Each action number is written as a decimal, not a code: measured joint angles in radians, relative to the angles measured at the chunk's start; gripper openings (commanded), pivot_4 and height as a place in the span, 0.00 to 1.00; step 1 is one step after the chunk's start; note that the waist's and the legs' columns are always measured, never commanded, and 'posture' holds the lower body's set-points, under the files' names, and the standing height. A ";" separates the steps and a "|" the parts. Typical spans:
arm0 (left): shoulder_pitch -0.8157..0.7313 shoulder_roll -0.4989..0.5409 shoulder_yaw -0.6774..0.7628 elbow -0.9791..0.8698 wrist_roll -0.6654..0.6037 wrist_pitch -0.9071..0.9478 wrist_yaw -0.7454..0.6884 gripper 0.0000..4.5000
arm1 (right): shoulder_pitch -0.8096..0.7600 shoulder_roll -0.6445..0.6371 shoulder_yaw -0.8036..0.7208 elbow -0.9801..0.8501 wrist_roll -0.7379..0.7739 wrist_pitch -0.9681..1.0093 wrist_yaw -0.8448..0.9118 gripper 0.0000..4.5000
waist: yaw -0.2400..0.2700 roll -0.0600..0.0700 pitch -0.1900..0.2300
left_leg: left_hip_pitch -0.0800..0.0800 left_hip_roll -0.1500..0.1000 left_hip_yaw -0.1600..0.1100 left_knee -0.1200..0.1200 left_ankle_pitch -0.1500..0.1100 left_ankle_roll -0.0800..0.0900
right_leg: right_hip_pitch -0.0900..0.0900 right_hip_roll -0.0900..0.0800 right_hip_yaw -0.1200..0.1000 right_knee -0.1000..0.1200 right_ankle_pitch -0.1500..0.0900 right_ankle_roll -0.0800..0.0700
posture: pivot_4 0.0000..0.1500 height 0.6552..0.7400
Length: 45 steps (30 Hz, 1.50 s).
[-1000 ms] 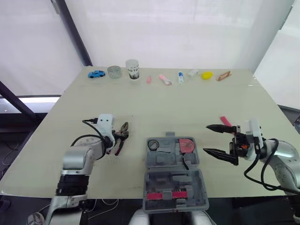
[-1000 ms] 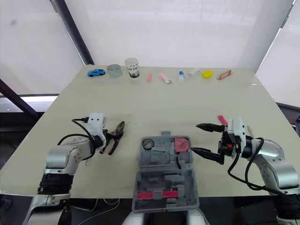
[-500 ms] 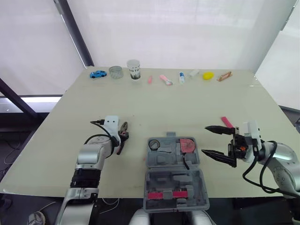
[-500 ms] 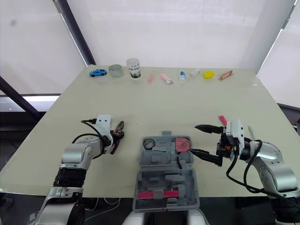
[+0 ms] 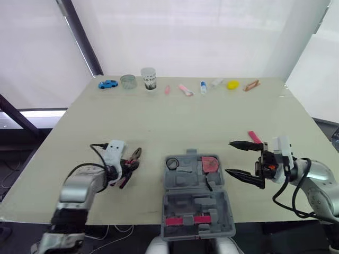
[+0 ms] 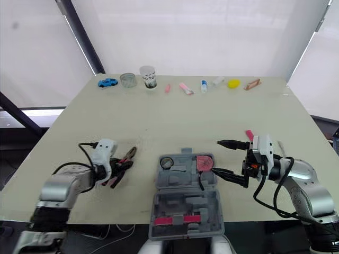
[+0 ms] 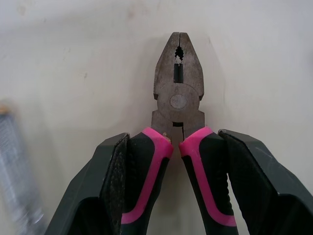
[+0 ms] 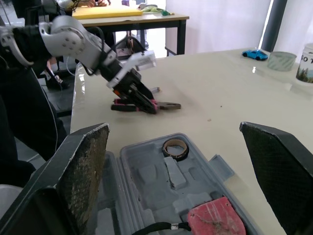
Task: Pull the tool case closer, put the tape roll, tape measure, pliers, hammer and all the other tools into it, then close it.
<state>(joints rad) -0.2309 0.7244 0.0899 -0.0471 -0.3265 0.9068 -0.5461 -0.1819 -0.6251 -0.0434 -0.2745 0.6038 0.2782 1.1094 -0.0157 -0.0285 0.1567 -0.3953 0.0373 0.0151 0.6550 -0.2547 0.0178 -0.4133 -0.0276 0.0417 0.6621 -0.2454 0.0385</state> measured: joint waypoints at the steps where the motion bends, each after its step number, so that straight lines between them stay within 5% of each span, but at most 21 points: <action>1: 0.003 0.022 -0.004 -0.004 -0.001 -0.008 -0.026 0.55 | -0.002 0.000 0.003 -0.003 -0.006 0.004 -0.008 1.00 | 0.001 0.000 0.000 | 0.000 0.000 0.000 0.000 0.000 0.000 | 0.000 0.000 0.000 -0.001 0.000 0.000 | 1.00 1.00; 10: -0.033 0.292 -0.054 -0.133 -0.087 -0.307 -0.608 0.55 | -0.363 0.039 0.302 -0.081 -0.215 0.350 -0.246 1.00 | 0.002 0.000 0.003 | -0.004 0.000 0.005 0.000 0.000 0.000 | -0.005 -0.002 0.000 0.000 0.000 0.000 | 1.00 1.00; 22: -0.252 0.310 -0.257 -0.115 -0.025 -0.379 -0.826 0.55 | -0.624 0.183 0.591 0.068 -0.275 0.595 -0.211 1.00 | 0.001 -0.001 0.005 | -0.007 -0.001 0.004 0.001 0.000 0.000 | -0.007 0.003 0.000 0.000 0.000 0.000 | 1.00 1.00; 35: -0.339 0.259 -0.336 -0.070 0.032 -0.429 -0.886 0.55 | -0.687 0.294 0.625 0.171 -0.342 0.589 -0.211 1.00 | -0.001 -0.001 0.006 | -0.007 0.000 0.004 0.001 0.000 0.000 | -0.007 0.004 0.000 0.001 0.000 0.000 | 1.00 1.00; 38: -0.350 0.250 -0.336 -0.057 0.037 -0.433 -0.888 0.55 | -0.690 0.300 0.625 0.172 -0.348 0.590 -0.201 0.81 | -0.002 -0.001 0.006 | -0.007 0.000 0.004 0.002 0.000 0.000 | -0.007 0.004 0.000 0.001 0.000 0.000 | 1.00 1.00; 44: -0.354 0.245 -0.335 -0.049 0.054 -0.433 -0.885 0.55 | -0.690 0.313 0.627 0.173 -0.348 0.600 -0.186 0.22 | -0.002 -0.001 0.006 | -0.007 0.000 0.003 0.002 0.000 0.000 | -0.007 0.004 0.000 0.001 0.000 0.000 | 1.00 1.00; 45: -0.354 0.243 -0.335 -0.049 0.055 -0.433 -0.885 0.55 | -0.690 0.313 0.627 0.173 -0.348 0.602 -0.185 0.22 | -0.002 -0.001 0.006 | -0.007 0.000 0.004 0.003 0.000 0.000 | -0.007 0.004 0.000 0.001 0.000 0.000 | 1.00 1.00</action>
<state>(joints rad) -0.5845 0.9676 -0.2452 -0.0962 -0.2718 0.4739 -1.4310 -0.8718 -0.3118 0.5840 -0.1018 0.2555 0.8798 0.9243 -0.0178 -0.0293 0.1624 -0.4023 0.0373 0.0186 0.6577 -0.2546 0.0180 -0.4202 -0.0235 0.0419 0.6635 -0.2454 0.0382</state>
